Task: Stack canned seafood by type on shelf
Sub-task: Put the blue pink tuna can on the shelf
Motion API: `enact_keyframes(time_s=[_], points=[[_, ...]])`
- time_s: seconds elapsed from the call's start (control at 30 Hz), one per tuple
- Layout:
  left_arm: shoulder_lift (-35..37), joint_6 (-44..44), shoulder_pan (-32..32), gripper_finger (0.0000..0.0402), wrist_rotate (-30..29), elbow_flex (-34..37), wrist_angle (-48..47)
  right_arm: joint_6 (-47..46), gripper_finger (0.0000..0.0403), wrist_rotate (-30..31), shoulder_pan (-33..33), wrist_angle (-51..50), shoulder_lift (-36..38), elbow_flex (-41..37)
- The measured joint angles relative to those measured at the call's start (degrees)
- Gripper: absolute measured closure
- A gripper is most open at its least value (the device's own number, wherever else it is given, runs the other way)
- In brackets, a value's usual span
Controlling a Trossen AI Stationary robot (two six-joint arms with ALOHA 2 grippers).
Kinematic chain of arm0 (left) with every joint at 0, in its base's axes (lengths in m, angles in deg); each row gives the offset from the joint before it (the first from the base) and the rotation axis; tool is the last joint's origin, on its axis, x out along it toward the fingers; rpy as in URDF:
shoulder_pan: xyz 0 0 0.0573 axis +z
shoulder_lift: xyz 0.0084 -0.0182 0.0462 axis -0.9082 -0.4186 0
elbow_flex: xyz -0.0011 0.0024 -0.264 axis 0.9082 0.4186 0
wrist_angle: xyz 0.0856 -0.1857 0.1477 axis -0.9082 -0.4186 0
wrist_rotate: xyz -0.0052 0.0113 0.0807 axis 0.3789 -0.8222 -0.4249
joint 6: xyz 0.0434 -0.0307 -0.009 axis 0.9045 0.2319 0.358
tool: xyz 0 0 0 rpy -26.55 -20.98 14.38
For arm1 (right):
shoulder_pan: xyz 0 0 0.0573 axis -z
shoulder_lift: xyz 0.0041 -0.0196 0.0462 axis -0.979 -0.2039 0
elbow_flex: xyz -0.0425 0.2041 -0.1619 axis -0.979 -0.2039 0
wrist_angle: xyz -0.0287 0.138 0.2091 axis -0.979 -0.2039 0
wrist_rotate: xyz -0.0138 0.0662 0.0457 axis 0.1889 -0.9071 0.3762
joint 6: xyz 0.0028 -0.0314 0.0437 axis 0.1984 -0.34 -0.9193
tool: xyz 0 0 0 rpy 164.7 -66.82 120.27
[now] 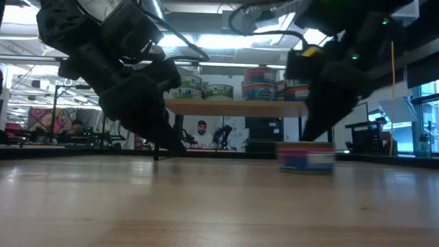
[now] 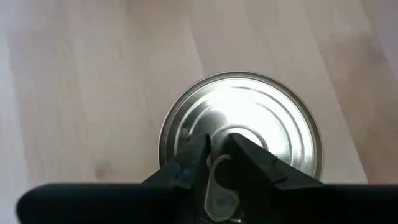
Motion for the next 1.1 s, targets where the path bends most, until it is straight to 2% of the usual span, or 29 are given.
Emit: enact_keyframes(time_s=[0.37, 0.6, 0.77, 0.97, 1.1], points=[[0.00, -0.46, -0.11, 0.0194, 0.04, 0.00, 3.87, 5.64, 0.0327, 0.14, 0.00, 20.83, -7.07, -0.26], [0.00, 3.99, -0.68, 0.0194, 0.02, -2.13, 7.97, 7.83, 0.0327, -0.95, 0.00, 34.08, -12.34, 0.38], [0.00, 7.59, -0.68, 0.0194, 0.02, -5.95, 7.98, 12.54, 0.0327, -1.87, -0.72, 32.22, -10.67, 3.09], [-0.69, 9.64, -0.18, 0.0194, 0.31, -8.60, 8.26, 16.90, 0.0327, -1.96, -3.26, 21.32, -1.84, 5.05], [-3.98, 9.73, -0.18, 0.0194, 4.41, -9.72, 10.05, 16.64, 0.0327, -1.48, -3.96, 16.25, 0.77, 4.79]])
